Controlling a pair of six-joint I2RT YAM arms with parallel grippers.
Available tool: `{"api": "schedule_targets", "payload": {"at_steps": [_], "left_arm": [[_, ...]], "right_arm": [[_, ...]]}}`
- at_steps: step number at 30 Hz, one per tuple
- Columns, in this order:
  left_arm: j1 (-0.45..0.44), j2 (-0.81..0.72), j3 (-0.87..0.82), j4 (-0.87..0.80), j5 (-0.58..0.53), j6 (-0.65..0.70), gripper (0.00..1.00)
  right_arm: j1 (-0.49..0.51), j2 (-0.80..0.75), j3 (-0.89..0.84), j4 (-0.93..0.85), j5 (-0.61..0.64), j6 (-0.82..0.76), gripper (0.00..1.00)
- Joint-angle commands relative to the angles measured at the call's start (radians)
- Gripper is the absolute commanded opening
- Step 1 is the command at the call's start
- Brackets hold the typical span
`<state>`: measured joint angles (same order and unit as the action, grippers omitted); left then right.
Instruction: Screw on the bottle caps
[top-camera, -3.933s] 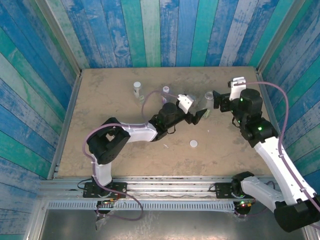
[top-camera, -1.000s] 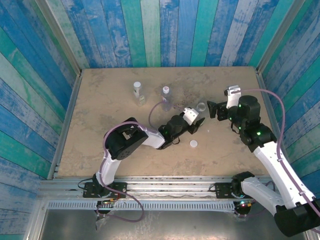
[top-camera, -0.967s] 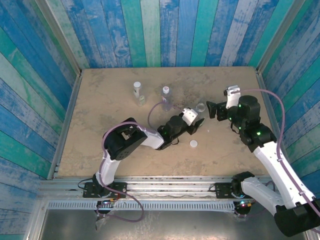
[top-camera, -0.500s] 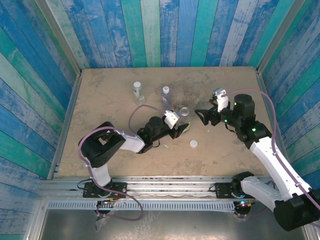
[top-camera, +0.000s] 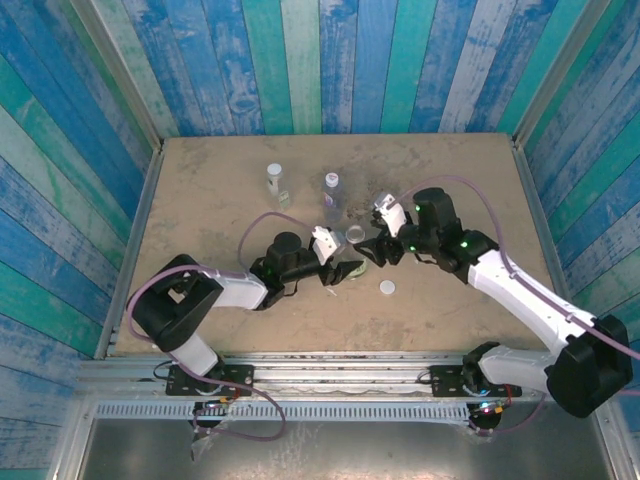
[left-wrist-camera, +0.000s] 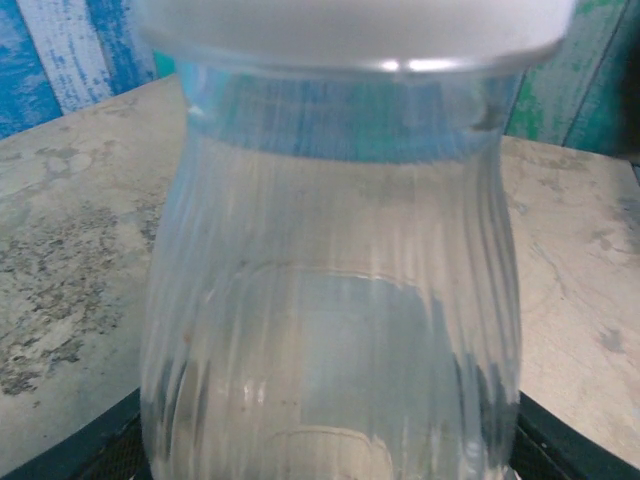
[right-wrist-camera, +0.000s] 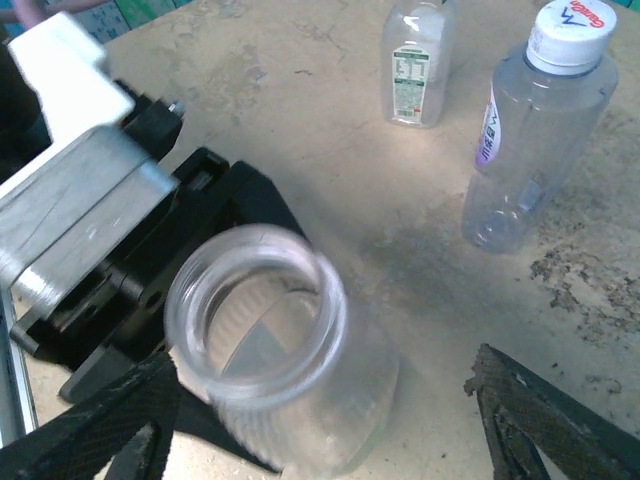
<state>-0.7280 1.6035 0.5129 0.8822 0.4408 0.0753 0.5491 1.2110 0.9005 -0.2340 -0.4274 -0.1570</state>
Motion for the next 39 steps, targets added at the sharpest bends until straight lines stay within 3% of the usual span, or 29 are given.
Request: {"api": "schedule_targets", "payload": {"at_steps": [1,6,10,13,17,28,35,39], "left_arm": [[0.001,-0.066,-0.011,-0.011,0.057,0.024,0.67],[0.002,-0.073,-0.013,0.004,0.065,0.015,0.67],[0.002,-0.082,-0.018,0.015,0.054,0.009,0.67],[0.004,-0.086,-0.031,0.047,0.046,-0.015,0.67],[0.006,-0.083,-0.035,0.083,0.04,-0.045,0.66],[0.006,-0.065,-0.022,0.137,0.046,-0.086,0.68],[0.006,-0.059,-0.012,0.124,0.047,-0.082,0.83],[0.006,-0.058,-0.011,0.115,0.076,-0.078,0.78]], "right_arm": [[0.012,0.036,0.055,0.027,-0.017,0.002,0.75],[0.024,0.086,0.093,0.028,-0.042,0.002,0.69],[0.025,0.1,0.104,0.02,-0.07,0.006,0.57],[0.025,0.093,0.101,0.019,-0.083,0.016,0.43],[0.025,0.079,0.097,0.025,-0.102,0.036,0.34],[0.025,0.073,0.105,0.041,-0.138,0.075,0.28],[0.025,0.063,0.118,0.041,-0.154,0.084,0.28],[0.025,0.055,0.125,0.025,-0.184,0.066,0.28]]}}
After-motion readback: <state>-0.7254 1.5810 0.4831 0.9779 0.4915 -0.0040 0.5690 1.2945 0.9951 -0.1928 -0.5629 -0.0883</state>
